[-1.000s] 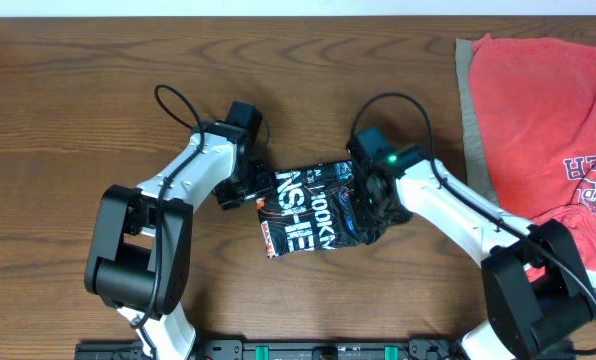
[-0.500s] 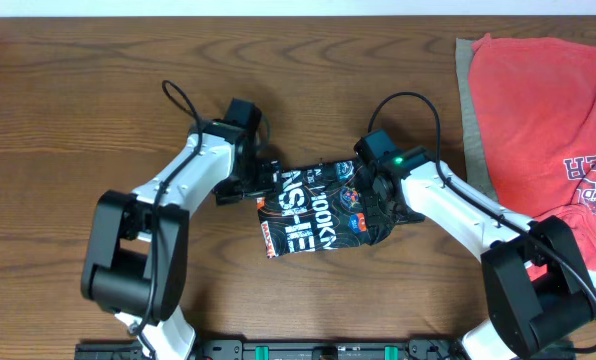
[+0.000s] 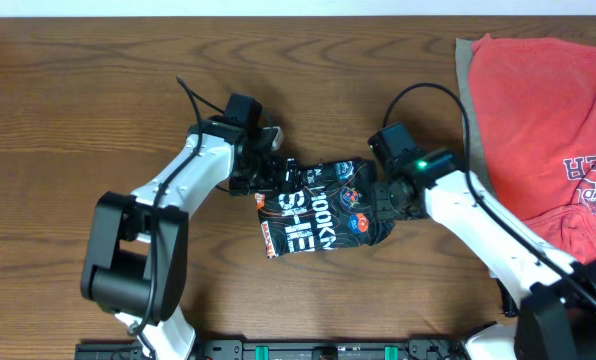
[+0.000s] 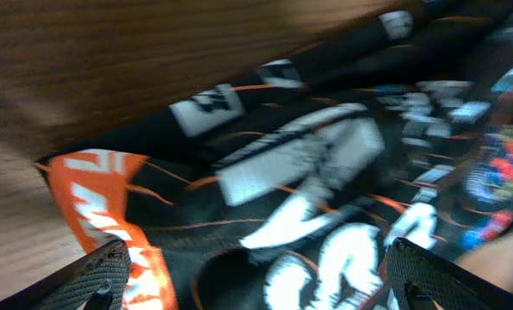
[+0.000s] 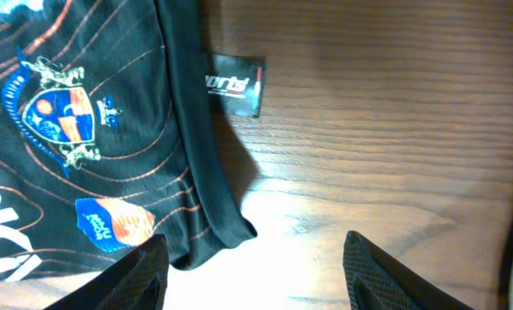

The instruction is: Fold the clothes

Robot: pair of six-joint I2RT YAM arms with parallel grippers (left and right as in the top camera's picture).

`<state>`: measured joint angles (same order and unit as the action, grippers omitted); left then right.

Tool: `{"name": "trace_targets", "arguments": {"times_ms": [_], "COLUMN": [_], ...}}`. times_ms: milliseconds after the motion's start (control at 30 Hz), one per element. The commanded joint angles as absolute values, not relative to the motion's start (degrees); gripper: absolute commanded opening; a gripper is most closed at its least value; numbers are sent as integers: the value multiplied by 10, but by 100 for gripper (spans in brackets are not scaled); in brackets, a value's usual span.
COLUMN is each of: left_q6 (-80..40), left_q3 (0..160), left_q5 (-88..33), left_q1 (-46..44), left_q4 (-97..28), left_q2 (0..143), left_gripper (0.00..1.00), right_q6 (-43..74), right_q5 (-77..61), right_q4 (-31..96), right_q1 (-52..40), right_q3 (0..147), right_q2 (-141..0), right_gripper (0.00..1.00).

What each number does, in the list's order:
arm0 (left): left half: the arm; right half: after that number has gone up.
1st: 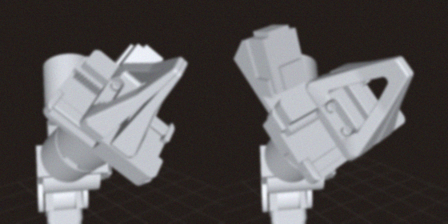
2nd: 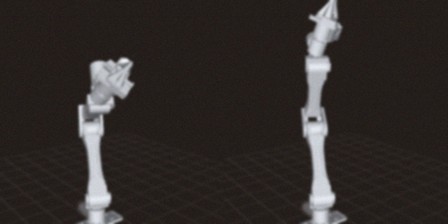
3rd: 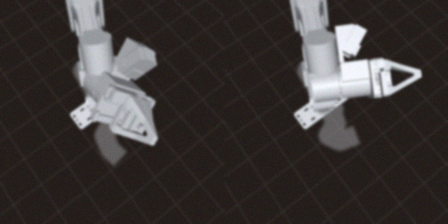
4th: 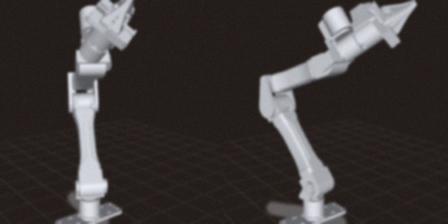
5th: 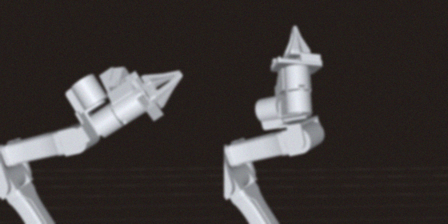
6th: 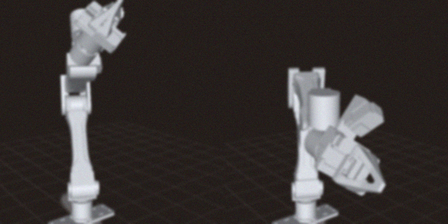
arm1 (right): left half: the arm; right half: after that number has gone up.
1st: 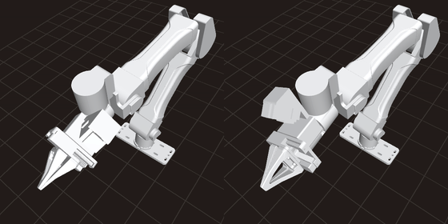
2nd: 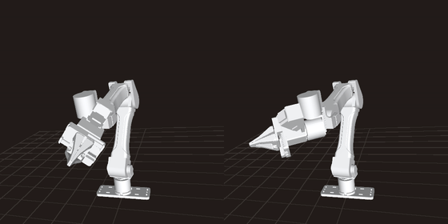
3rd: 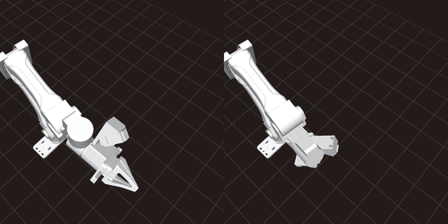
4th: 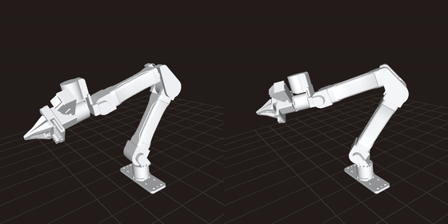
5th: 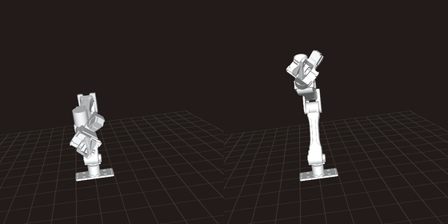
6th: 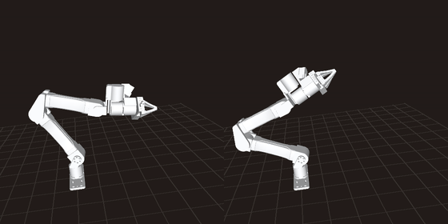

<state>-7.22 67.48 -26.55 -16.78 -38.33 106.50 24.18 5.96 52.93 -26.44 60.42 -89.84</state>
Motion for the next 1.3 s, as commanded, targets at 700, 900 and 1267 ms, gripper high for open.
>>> {"name": "trace_targets", "arguments": {"times_ms": [700, 900, 1267], "left_q6": [-64, -103, -117], "left_q3": [677, 684, 722], "left_q5": [-157, -23, 7], "left_q1": [-165, -119, 127], "left_q4": [-331, -286, -155], "left_q2": [1109, 1109, 1109], "left_gripper": [6, 6, 6], "right_q6": [253, 253, 253], "right_q5": [67, 67, 67], "right_q4": [565, 568, 568], "right_q1": [-243, -243, -243], "right_q3": [611, 611, 611], "right_q2": [-863, -863, -863], "right_gripper": [63, 63, 63]}}
